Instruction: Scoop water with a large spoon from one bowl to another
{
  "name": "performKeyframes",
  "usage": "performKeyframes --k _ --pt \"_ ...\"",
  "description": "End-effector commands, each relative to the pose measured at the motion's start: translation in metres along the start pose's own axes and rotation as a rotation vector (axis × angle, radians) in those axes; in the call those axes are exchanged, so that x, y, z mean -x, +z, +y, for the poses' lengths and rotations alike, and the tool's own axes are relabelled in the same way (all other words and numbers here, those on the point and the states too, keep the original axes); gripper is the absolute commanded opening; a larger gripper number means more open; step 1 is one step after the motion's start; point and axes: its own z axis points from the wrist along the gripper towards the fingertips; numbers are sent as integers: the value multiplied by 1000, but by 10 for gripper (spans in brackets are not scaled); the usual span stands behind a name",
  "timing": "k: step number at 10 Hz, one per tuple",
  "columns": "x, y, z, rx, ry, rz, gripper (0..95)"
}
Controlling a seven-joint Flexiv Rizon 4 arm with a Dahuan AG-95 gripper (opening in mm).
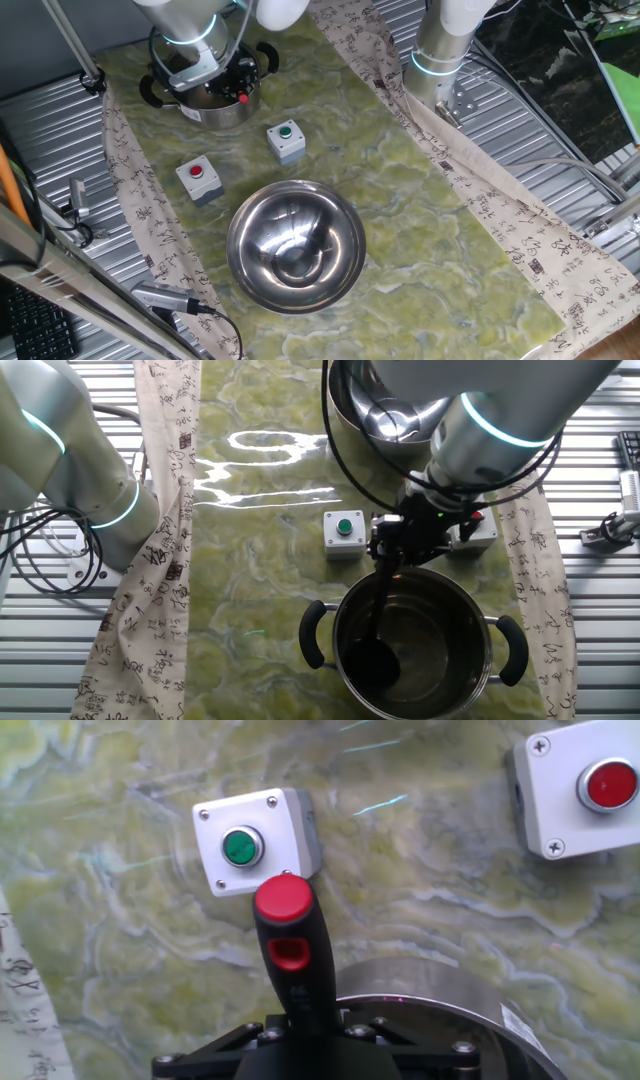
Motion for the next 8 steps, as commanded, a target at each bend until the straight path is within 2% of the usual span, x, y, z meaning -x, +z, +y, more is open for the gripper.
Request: performKeyframes --k 1,3,8 --pt "1 -2 2 12 1 -3 0" --pt "2 -5 3 19 -3 -12 0" --pt "4 -12 4 15 -9 -7 0"
